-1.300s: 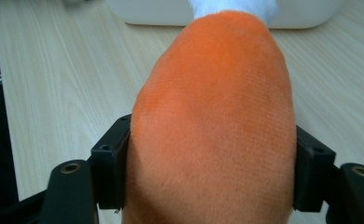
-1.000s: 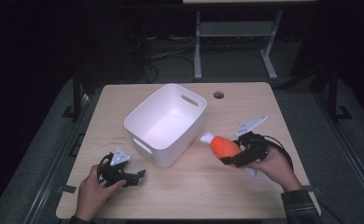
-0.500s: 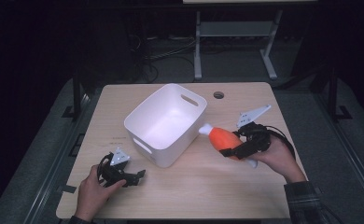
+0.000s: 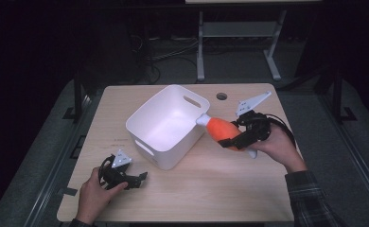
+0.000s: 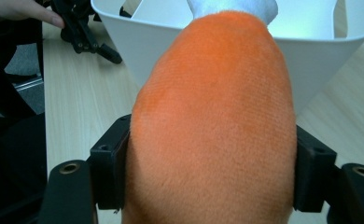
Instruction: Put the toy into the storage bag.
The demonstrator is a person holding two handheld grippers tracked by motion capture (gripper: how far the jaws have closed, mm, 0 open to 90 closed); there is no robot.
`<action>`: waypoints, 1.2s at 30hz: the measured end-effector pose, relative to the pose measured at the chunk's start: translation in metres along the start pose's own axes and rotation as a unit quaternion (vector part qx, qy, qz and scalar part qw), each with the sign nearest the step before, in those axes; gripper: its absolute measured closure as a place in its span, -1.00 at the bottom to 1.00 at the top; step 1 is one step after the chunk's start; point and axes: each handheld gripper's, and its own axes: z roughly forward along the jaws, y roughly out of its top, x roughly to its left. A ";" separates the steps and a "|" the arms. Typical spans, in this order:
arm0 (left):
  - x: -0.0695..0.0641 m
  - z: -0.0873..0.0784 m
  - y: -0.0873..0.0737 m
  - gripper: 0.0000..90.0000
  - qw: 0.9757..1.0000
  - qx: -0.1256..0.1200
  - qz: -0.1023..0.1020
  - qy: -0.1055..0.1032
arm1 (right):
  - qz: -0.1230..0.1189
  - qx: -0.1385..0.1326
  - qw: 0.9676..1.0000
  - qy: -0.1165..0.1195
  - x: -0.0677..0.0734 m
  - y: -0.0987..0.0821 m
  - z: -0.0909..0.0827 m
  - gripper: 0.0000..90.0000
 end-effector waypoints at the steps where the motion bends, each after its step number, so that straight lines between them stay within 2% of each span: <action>1: 0.000 0.000 0.000 -0.72 1.000 0.000 0.000 0.000 | -0.002 0.000 1.000 0.000 -0.001 0.002 0.000 -0.35; 16: 0.000 0.000 0.000 -0.72 1.000 -0.002 -0.002 0.000 | -0.015 0.001 1.000 0.010 -0.010 0.029 0.006 -0.36; 36: 0.000 0.000 0.000 -0.72 1.000 -0.001 0.000 -0.001 | -0.048 0.008 0.998 0.028 -0.013 0.069 0.028 -0.36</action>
